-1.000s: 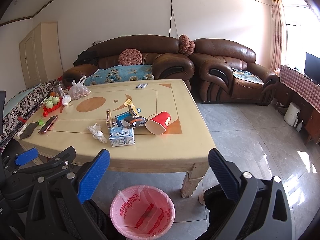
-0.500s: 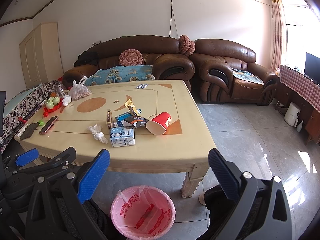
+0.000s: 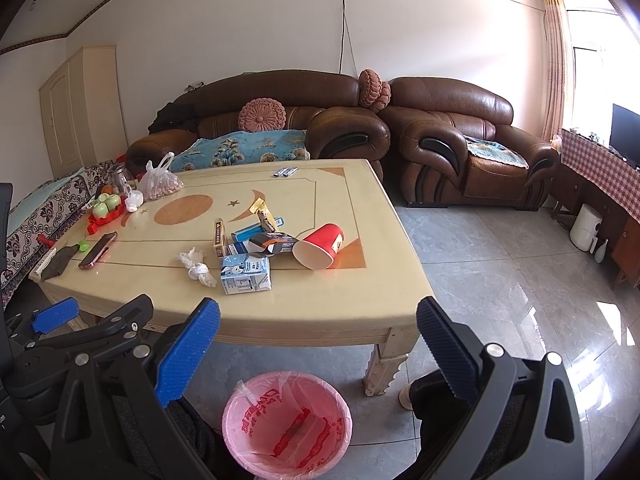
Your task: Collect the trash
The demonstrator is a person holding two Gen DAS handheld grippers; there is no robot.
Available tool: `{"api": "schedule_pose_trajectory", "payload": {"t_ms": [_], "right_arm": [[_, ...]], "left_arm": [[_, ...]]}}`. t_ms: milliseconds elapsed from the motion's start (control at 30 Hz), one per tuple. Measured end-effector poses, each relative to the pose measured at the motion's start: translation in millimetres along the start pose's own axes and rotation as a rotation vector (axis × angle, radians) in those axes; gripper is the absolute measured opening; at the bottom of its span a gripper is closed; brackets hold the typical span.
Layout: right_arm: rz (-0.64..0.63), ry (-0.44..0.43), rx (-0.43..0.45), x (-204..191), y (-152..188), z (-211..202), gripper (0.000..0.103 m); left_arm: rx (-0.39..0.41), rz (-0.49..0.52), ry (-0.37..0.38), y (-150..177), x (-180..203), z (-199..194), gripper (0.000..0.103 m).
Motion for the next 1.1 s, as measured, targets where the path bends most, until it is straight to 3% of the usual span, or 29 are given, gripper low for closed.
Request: {"api": "schedule_pose_trajectory", "payload": {"t_ms": [267,767,1100], "right_arm": [[-0.015,-0.022,-0.029,1,-8,19,0.097],[0.038,-0.034,-0.060,30,-32,84,0.097],[0.069,-0.048,-0.090,34,-54,131,0.097]], "left_arm": [[-0.050,-0.023,0.034,-4,-8,14,0.098],[-0.166,-0.125,0.021,-32,-50,67,0.098],[-0.179,-0.117,-0.001,-58,-49,90,0.098]]}}
Point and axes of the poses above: each gripper's, at about its wrist camera, not at the fingertips, and z roughly the way its jaws point, x to its right, y to its underside, the point moved 2 cm from there along z, roughly the way its jaws point, and after that the axes turned 7 degrees about -x, right-handed, at the moved point
